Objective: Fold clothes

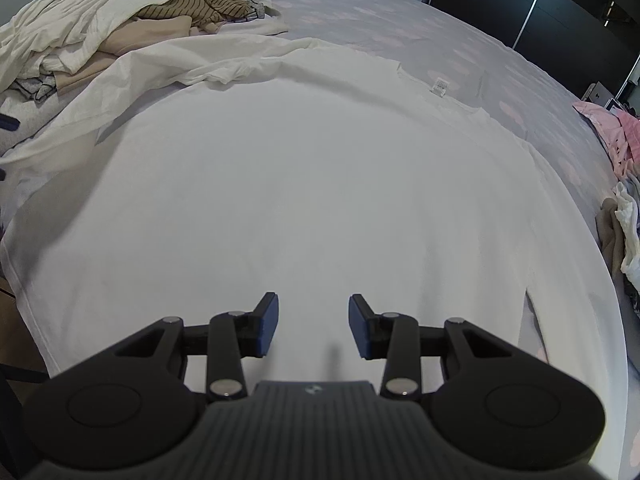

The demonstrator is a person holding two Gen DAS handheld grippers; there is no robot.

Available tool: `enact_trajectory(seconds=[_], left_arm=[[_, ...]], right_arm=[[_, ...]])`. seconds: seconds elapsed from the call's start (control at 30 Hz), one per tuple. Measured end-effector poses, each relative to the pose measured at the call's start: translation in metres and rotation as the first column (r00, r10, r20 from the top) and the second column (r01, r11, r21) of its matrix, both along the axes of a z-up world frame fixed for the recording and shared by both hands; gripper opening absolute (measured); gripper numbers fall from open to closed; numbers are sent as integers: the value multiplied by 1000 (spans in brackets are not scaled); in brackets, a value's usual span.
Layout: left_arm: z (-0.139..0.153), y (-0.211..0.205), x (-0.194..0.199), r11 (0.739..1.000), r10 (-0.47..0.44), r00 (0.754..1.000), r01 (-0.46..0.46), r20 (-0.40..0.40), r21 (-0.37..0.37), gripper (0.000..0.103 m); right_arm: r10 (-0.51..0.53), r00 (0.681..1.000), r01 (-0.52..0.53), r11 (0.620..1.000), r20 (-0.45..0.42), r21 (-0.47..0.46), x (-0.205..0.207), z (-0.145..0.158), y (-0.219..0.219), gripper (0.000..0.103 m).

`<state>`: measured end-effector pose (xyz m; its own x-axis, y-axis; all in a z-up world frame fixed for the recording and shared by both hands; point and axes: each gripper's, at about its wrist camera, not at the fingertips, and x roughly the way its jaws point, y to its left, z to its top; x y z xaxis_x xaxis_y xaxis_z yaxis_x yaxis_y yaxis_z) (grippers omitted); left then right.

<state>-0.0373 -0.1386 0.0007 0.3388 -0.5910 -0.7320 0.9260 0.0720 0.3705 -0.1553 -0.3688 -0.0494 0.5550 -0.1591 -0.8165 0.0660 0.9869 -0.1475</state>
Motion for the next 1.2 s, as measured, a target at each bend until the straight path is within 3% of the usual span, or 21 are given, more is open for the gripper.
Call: enact_trajectory(seconds=[0.17,0.33,0.43,0.63,0.73,0.97,1.2], left_arm=[[15,3,20,998,44,993,-48,-109,-29,41],[35,-25,89,968,226,966,-237,-129,-82,41],[33,-48,140,932,332,925,-351,-183,-84,32],[2,-93,236,853,482,816,-521,-319,-42,31],[-19,-116,269,831,512,777,-557,-367,-19,31],[-66,-167,323,798,571,742,-602,-351,28,31],[-105,-177,334,818,554,731,-568,-397,95,13]], right_arm=[[-43,999,43,999,20,-2,2,7,-15,42],[-125,991,125,992,39,2,7,18,-47,42],[-193,980,192,981,43,8,12,23,-75,42],[-308,950,309,951,43,-6,26,24,-133,43],[-372,926,372,928,56,13,35,22,-165,43],[-460,882,461,887,99,11,65,14,-230,44],[-519,844,523,852,134,8,119,4,-301,47]])
